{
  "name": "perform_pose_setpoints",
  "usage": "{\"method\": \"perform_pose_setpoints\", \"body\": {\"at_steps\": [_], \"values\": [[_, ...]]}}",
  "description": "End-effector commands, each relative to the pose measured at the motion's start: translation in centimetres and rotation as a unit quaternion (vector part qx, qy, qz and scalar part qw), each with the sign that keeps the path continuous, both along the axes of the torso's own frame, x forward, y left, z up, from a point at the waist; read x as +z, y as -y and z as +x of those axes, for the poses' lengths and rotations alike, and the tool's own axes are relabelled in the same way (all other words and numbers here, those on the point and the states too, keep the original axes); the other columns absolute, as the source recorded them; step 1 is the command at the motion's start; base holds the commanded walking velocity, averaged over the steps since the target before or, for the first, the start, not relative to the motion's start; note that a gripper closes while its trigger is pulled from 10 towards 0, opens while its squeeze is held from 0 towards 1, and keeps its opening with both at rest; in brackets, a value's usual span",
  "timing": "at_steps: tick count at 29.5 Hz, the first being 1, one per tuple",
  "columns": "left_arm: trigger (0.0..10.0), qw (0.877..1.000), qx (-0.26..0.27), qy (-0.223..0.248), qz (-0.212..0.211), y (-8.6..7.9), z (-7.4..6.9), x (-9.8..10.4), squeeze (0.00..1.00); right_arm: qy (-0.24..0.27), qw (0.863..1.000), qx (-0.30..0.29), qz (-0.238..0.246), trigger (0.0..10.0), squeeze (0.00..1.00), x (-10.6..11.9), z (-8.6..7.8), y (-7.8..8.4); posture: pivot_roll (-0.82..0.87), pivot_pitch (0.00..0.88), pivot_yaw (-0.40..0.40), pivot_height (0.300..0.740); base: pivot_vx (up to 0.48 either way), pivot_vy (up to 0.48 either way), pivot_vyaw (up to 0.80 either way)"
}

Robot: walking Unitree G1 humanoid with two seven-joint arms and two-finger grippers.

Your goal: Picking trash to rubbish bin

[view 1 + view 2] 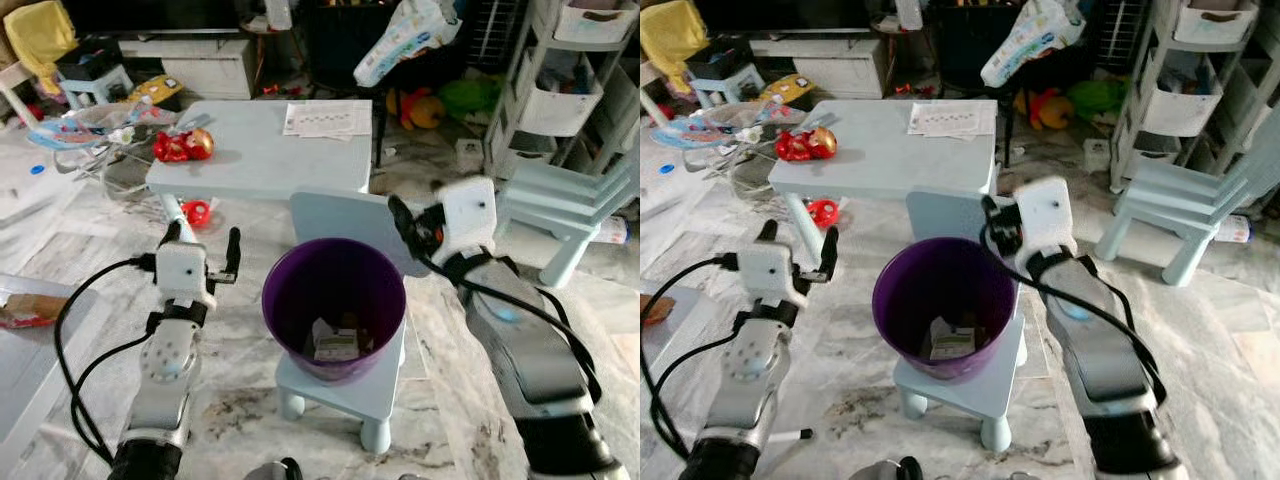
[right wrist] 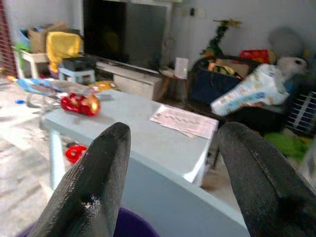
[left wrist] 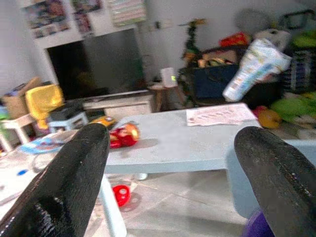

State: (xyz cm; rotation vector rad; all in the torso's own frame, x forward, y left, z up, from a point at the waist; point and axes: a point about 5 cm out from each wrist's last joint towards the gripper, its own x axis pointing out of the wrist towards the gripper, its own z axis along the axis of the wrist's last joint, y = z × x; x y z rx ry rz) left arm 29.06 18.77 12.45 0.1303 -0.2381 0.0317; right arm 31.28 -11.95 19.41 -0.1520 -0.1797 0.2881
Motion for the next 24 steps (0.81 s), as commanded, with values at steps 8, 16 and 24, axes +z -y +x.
{"method": "perform_pose_setpoints", "body": {"at_steps": [8,16,24], "values": [[10.0,0.998,0.057,-0.005,0.004,-0.9,-0.3,1.7,0.0,0.017,1.0,-0.004,0.009,10.0,0.0,-0.5,0.4,-1.4,-0.05,0.049,0.031,0.74,0.0,0.0,0.0],[10.0,0.999,0.05,-0.001,-0.006,-0.1,0.0,2.8,0.0,0.015,1.0,-0.002,0.004,10.0,0.0,-0.9,0.5,-1.3,-0.05,0.051,0.039,0.74,0.0,0.0,0.67],[10.0,0.998,0.058,-0.008,-0.007,-0.4,-0.1,3.1,0.0,0.013,1.0,-0.005,0.016,10.0,0.0,-1.2,0.7,-1.5,-0.04,0.051,0.043,0.74,0.0,0.0,0.8]]}}
